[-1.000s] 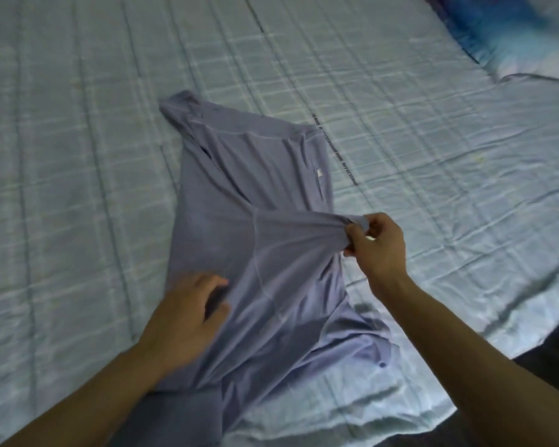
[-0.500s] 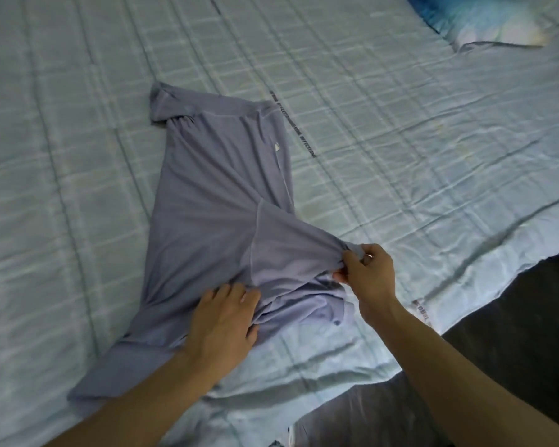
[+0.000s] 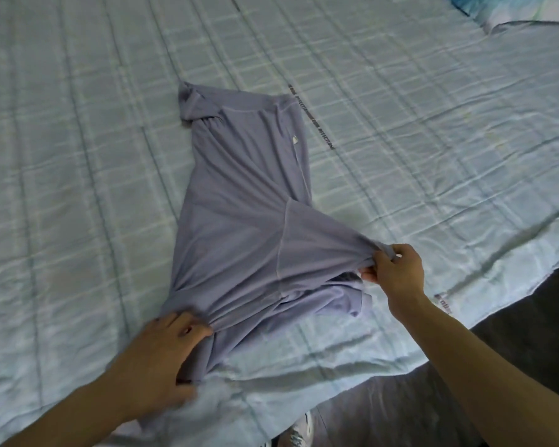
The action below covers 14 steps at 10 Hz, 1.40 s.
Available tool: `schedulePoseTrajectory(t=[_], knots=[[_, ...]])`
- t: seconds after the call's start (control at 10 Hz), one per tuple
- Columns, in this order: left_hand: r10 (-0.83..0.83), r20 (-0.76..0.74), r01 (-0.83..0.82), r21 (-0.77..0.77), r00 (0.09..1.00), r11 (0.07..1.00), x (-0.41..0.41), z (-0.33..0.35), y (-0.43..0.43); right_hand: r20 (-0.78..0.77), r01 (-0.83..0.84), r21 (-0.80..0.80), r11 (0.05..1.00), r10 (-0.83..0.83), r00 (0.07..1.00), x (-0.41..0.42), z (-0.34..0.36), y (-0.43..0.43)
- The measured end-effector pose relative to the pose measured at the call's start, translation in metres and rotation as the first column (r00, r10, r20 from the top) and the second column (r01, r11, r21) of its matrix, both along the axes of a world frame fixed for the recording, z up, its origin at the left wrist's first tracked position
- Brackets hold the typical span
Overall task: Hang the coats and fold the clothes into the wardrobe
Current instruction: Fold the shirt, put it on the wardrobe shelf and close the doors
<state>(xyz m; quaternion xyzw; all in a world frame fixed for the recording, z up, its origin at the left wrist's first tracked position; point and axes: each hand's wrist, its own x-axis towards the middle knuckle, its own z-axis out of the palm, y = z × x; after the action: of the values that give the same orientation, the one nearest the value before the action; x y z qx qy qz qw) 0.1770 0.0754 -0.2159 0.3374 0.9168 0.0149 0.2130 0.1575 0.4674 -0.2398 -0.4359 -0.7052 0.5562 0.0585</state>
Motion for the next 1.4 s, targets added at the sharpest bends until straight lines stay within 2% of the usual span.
schedulePoseTrajectory(t=[0.1, 0.2, 0.3, 0.4, 0.5, 0.6, 0.7, 0.8, 0.9, 1.0, 1.1, 1.2, 1.3, 1.4], knots=[[-0.072, 0.010, 0.072, 0.017, 0.997, 0.997, -0.003, -0.002, -0.016, 0.107, -0.006, 0.009, 1.000, 0.005, 0.994, 0.008, -0.014, -0.006], [-0.077, -0.026, 0.078, 0.034, 0.997, 0.996, -0.002, -0.003, -0.020, 0.199, -0.072, 0.121, 0.990, 0.047, 0.979, 0.015, -0.023, -0.007], [-0.093, -0.084, 0.099, 0.065, 0.992, 0.993, 0.008, -0.004, -0.015, 0.211, -0.124, 0.205, 0.971, 0.080, 0.974, 0.015, -0.022, -0.010], [-0.088, -0.055, 0.092, 0.070, 0.995, 0.993, 0.019, -0.002, -0.011, 0.193, -0.141, 0.205, 0.969, 0.102, 0.976, 0.014, -0.018, -0.016], [-0.128, -0.043, 0.133, 0.148, 0.991, 0.980, 0.023, 0.000, -0.020, 0.157, -0.154, 0.235, 0.960, 0.119, 0.981, 0.015, -0.011, -0.016], [-0.186, 0.039, 0.174, 0.204, 0.982, 0.963, 0.029, 0.004, -0.035, 0.104, -0.127, 0.245, 0.961, 0.104, 0.989, 0.022, -0.004, -0.012], [-0.164, 0.083, 0.138, 0.251, 0.983, 0.958, 0.039, 0.004, -0.046, 0.140, -0.144, 0.283, 0.948, 0.108, 0.984, 0.038, -0.004, -0.016], [-0.092, 0.107, 0.081, 0.100, 0.990, 0.992, 0.049, -0.004, -0.045, 0.247, -0.248, 0.273, 0.930, 0.181, 0.952, 0.051, -0.012, -0.017], [-0.034, 0.103, 0.052, -0.172, 0.994, 0.984, 0.059, -0.001, -0.060, 0.315, -0.278, 0.273, 0.921, 0.188, 0.930, 0.050, -0.017, -0.013], [0.271, 0.516, -0.386, 0.127, 0.813, 0.914, 0.050, -0.024, -0.050, 0.248, -0.225, 0.385, 0.895, 0.134, 0.960, 0.038, -0.007, -0.021], [0.135, 0.417, -0.207, 0.134, 0.899, 0.969, 0.002, 0.000, -0.032, 0.135, -0.302, 0.537, 0.788, 0.274, 0.952, 0.003, 0.007, -0.036], [0.274, 0.456, -0.441, 0.315, 0.847, 0.840, -0.054, 0.012, -0.008, 0.059, -0.422, 0.500, 0.756, 0.457, 0.888, -0.049, 0.018, -0.058], [0.491, 0.350, -0.603, 0.492, 0.798, 0.628, -0.119, 0.019, 0.008, 0.025, -0.502, 0.415, 0.759, 0.542, 0.840, -0.107, 0.022, -0.085], [0.591, 0.368, -0.683, 0.535, 0.718, 0.497, -0.173, 0.015, 0.011, -0.006, -0.526, 0.372, 0.765, 0.569, 0.822, -0.164, 0.021, -0.109]])
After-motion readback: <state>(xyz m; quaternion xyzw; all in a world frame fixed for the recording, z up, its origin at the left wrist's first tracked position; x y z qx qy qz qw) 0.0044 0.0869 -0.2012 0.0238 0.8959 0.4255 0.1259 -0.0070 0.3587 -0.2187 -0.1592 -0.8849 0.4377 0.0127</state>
